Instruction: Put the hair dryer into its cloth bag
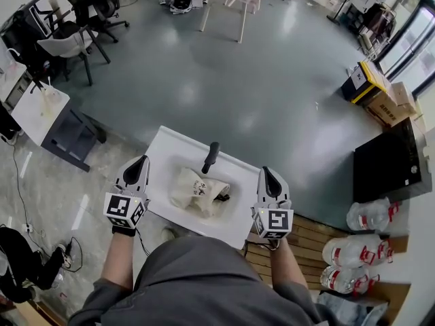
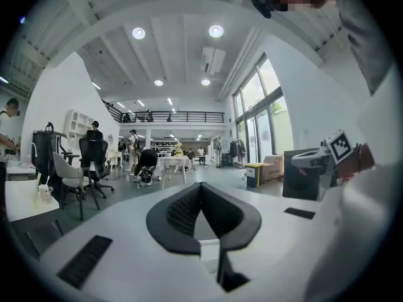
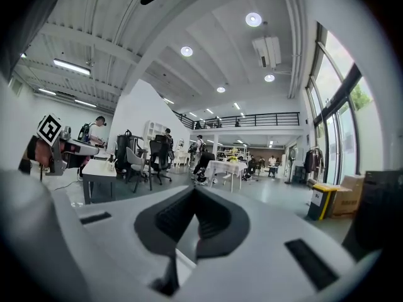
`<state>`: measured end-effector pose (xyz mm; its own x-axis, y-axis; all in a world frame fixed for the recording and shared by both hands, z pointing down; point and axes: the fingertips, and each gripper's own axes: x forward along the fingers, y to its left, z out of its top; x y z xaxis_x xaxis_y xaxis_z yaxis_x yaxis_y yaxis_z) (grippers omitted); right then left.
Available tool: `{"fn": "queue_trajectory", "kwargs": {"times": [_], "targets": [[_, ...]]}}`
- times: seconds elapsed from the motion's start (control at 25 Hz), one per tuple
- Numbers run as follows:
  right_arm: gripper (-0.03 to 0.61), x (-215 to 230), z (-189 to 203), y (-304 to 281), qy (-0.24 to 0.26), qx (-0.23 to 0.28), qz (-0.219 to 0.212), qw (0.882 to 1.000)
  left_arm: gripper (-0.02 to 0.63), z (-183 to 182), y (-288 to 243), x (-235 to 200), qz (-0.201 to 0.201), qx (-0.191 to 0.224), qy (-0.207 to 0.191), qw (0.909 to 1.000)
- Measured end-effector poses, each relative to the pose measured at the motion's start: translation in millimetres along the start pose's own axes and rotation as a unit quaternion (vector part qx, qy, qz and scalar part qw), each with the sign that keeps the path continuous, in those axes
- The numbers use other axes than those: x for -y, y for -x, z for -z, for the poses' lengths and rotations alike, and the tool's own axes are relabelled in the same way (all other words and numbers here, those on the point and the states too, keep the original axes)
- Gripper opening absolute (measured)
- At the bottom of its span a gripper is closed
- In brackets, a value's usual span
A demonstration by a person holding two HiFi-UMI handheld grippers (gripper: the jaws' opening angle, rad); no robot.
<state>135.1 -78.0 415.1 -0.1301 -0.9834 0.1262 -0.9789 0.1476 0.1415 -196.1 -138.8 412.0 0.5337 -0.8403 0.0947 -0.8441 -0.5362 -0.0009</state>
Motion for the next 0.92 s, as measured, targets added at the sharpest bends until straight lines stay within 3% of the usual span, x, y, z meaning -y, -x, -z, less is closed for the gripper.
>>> {"fn": "queue_trajectory", "kwargs": {"times": [0.92], "targets": [[-0.002, 0.6, 4.1, 3.6, 0.003, -0.006, -0.001, 1.000, 0.002, 1.2, 2.4, 8.0, 0.003, -0.005, 0.002, 1.0000]]}}
